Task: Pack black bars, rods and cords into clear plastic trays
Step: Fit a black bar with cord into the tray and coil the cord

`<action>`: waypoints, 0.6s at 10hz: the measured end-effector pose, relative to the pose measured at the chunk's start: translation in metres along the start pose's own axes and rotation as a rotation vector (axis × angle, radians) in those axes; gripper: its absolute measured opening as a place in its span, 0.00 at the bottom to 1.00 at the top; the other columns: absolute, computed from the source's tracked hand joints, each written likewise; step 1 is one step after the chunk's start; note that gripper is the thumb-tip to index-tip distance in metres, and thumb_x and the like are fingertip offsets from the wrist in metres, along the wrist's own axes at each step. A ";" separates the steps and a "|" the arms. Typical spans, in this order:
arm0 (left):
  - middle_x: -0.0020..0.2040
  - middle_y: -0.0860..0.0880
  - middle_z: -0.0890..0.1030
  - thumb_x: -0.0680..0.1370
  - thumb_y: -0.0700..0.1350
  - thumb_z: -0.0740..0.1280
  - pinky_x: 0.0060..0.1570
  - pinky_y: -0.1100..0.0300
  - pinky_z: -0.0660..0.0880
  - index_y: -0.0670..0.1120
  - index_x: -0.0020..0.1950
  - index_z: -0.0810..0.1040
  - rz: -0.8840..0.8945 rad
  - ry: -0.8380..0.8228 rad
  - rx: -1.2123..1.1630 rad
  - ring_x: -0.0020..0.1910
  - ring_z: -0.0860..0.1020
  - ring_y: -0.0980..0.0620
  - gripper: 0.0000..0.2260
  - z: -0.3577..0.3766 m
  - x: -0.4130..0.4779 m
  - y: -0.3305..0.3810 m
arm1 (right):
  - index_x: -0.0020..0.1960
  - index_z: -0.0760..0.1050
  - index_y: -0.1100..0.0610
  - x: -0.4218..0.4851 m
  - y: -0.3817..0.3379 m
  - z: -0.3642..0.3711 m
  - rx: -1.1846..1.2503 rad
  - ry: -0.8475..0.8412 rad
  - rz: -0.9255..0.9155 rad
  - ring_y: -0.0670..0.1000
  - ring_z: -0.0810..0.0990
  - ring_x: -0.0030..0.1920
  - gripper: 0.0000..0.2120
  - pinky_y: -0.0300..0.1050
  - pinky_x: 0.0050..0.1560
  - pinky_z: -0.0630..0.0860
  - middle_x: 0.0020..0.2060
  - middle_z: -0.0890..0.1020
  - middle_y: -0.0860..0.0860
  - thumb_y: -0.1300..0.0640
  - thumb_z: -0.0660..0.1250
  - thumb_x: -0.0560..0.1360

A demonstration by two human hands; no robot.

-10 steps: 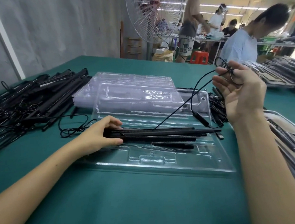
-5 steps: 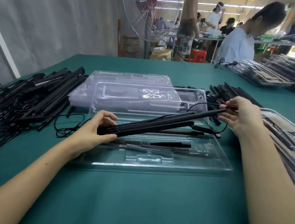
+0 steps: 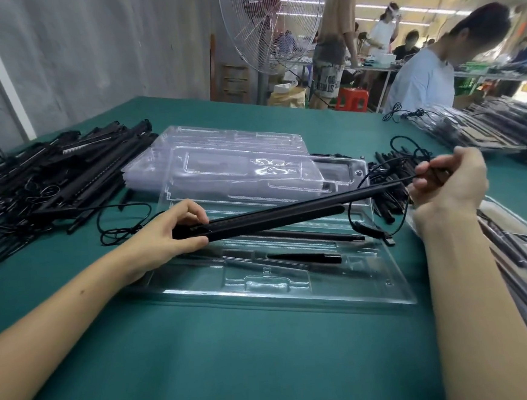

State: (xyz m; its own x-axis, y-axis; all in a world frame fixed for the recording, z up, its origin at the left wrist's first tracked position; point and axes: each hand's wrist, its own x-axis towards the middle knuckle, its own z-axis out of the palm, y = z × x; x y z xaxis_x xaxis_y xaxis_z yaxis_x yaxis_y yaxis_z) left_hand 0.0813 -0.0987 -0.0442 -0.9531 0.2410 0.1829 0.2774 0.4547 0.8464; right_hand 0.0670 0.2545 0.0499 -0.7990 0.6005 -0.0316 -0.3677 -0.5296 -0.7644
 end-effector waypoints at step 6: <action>0.50 0.59 0.80 0.74 0.46 0.72 0.58 0.56 0.68 0.57 0.49 0.77 0.066 0.005 0.020 0.53 0.77 0.61 0.08 -0.001 0.004 -0.006 | 0.27 0.66 0.59 -0.002 -0.001 0.011 0.118 0.221 -0.298 0.50 0.68 0.19 0.18 0.38 0.24 0.58 0.25 0.69 0.56 0.61 0.57 0.76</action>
State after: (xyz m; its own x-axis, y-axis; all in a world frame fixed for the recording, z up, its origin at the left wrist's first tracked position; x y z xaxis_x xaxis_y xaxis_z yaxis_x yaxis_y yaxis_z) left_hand 0.0756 -0.1006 -0.0479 -0.9334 0.2669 0.2400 0.3415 0.4548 0.8225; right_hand 0.0634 0.2473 0.0583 -0.5322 0.8460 0.0327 -0.6303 -0.3701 -0.6825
